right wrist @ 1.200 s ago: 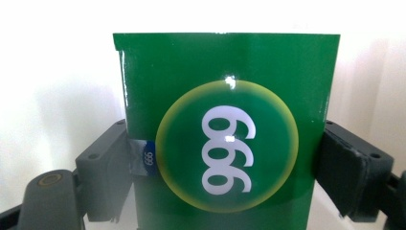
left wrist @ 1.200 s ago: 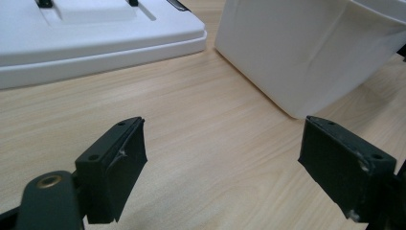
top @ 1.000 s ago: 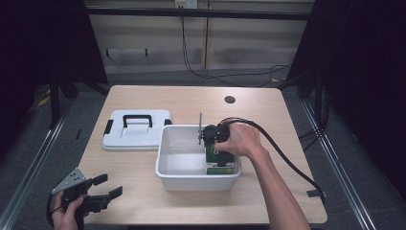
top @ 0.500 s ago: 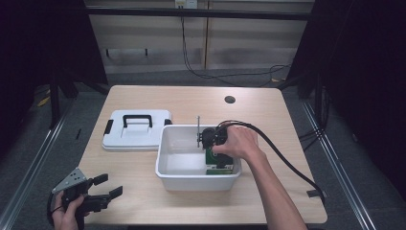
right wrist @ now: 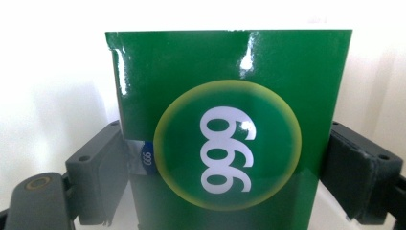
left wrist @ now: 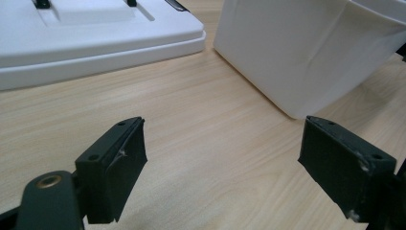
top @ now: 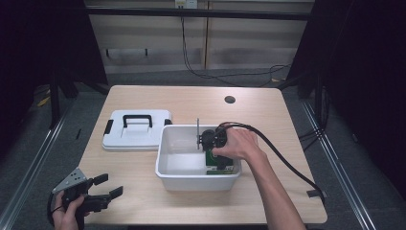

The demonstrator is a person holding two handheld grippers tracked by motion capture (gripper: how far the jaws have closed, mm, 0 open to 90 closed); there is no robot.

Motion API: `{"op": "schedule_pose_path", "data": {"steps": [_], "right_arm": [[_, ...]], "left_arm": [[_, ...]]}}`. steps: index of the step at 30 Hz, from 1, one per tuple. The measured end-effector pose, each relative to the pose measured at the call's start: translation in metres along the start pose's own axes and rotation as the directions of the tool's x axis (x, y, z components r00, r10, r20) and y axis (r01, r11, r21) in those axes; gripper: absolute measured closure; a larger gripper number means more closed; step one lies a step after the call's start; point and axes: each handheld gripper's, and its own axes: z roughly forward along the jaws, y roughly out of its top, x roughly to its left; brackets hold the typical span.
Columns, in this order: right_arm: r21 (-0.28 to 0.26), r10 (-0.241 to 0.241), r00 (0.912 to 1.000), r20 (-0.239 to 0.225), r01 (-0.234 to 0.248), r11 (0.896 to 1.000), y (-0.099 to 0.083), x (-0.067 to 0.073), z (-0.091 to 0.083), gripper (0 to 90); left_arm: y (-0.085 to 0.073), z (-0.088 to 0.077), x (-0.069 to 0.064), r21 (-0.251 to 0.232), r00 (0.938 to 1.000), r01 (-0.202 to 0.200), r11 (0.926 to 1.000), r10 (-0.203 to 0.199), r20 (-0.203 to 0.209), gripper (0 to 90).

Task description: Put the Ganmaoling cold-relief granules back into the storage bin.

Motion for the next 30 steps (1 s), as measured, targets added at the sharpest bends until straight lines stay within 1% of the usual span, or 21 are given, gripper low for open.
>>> {"op": "schedule_pose_path", "data": {"steps": [1, 4, 7, 9, 10, 11, 12, 13, 15, 17, 19, 20, 21, 22, 23, 24, 25, 27, 28, 29, 30], "right_arm": [[-0.004, 0.002, 1.0000, -0.001, -0.002, 1.000, 0.000, -0.001, -0.001, 11.5], [-0.044, 0.005, 0.9999, 0.010, -0.004, 0.999, -0.003, 0.000, -0.004, 10.8], [-0.065, 0.004, 0.9999, 0.014, -0.003, 0.998, -0.006, 0.001, -0.008, 10.3], [-0.096, -0.002, 1.0000, 0.005, 0.002, 0.995, -0.009, 0.001, -0.009, 10.2], [-0.119, -0.011, 0.9999, 0.011, 0.013, 0.993, -0.011, 0.000, -0.010, 9.9], [-0.134, -0.005, 1.0000, 0.007, 0.006, 0.991, -0.014, 0.001, -0.013, 10.0], [-0.132, 0.008, 0.9999, 0.012, -0.007, 0.991, -0.014, 0.002, -0.015, 9.9], [-0.132, 0.008, 0.9999, 0.012, -0.007, 0.991, -0.014, 0.002, -0.015, 9.9], [-0.157, 0.012, 0.9997, 0.021, -0.009, 0.987, -0.017, 0.002, -0.019, 9.5], [-0.182, 0.022, 0.9997, 0.012, -0.019, 0.983, -0.020, 0.003, -0.021, 9.5], [-0.195, 0.022, 0.9994, 0.026, -0.017, 0.981, -0.022, 0.005, -0.023, 9.5], [-0.205, 0.015, 0.9996, 0.026, -0.009, 0.979, -0.023, 0.005, -0.024, 9.5], [-0.212, 0.022, 0.9993, 0.031, -0.015, 0.977, -0.024, 0.006, -0.025, 9.5], [-0.216, 0.015, 0.9993, 0.035, -0.007, 0.976, -0.025, 0.007, -0.025, 9.5], [-0.220, 0.022, 0.9992, 0.034, -0.014, 0.975, -0.026, 0.008, -0.026, 9.5], [-0.240, 0.031, 0.9987, 0.041, -0.020, 0.971, -0.030, 0.008, -0.028, 9.5], [-0.240, 0.031, 0.9987, 0.041, -0.020, 0.971, -0.030, 0.008, -0.028, 9.5], [-0.268, 0.041, 0.9984, 0.039, -0.029, 0.963, -0.034, 0.009, -0.030, 9.6], [-0.274, 0.042, 0.9982, 0.043, -0.028, 0.961, -0.035, 0.009, -0.031, 9.6], [-0.289, 0.059, 0.9971, 0.049, -0.043, 0.956, -0.037, 0.011, -0.033, 9.6], [-0.316, 0.033, 0.9976, 0.062, -0.011, 0.949, -0.038, 0.009, -0.034, 9.6]], "left_arm": [[0.000, 0.000, 0.000, 0.001, 1.0000, 0.000, 1.0000, 0.000, 0.000, 15.8], [0.000, 0.000, 0.001, 0.000, 1.0000, 0.003, 1.0000, -0.003, -0.004, 15.8], [-0.001, 0.000, 0.001, 0.002, 1.0000, 0.004, 1.0000, -0.004, -0.004, 15.9], [0.000, 0.000, 0.000, 0.001, 1.0000, 0.002, 1.0000, -0.002, -0.004, 15.8], [0.000, 0.000, 0.000, 0.000, 1.0000, 0.003, 1.0000, -0.003, -0.003, 15.9], [0.000, 0.000, 0.000, 0.001, 1.0000, 0.004, 1.0000, -0.004, -0.002, 15.9], [0.000, 0.000, 0.000, 0.002, 1.0000, 0.003, 1.0000, -0.003, -0.002, 15.8], [0.000, 0.000, 0.000, 0.001, 1.0000, 0.004, 1.0000, -0.004, -0.002, 15.8], [0.000, 0.000, 0.000, 0.000, 1.0000, 0.003, 1.0000, -0.003, -0.001, 15.8], [0.000, 0.000, 0.000, 0.001, 1.0000, 0.004, 1.0000, -0.004, -0.003, 15.9], [0.000, 0.000, 0.000, 0.002, 1.0000, 0.004, 1.0000, -0.004, -0.002, 15.8], [0.000, 0.000, 0.000, 0.001, 1.0000, 0.004, 1.0000, -0.004, -0.003, 15.8], [0.000, 0.000, 0.000, 0.003, 1.0000, 0.003, 1.0000, -0.003, -0.004, 15.8], [0.000, 0.000, 0.001, 0.004, 1.0000, 0.002, 1.0000, -0.002, -0.004, 15.9], [0.000, 0.000, 0.000, 0.004, 1.0000, 0.002, 1.0000, -0.002, -0.005, 15.8], [0.000, 0.000, 0.000, 0.003, 1.0000, 0.003, 1.0000, -0.003, -0.004, 15.8], [0.000, 0.000, 0.000, 0.002, 1.0000, 0.002, 1.0000, -0.002, -0.004, 15.8], [0.000, 0.000, 0.000, 0.004, 1.0000, 0.003, 1.0000, -0.003, -0.006, 15.8], [0.000, 0.000, 0.000, 0.003, 1.0000, 0.002, 1.0000, -0.002, -0.007, 15.9], [0.000, 0.000, 0.000, 0.003, 1.0000, 0.001, 1.0000, -0.001, -0.008, 15.9], [0.000, 0.000, 0.000, 0.004, 0.9999, 0.001, 1.0000, -0.001, -0.010, 15.8]]}}
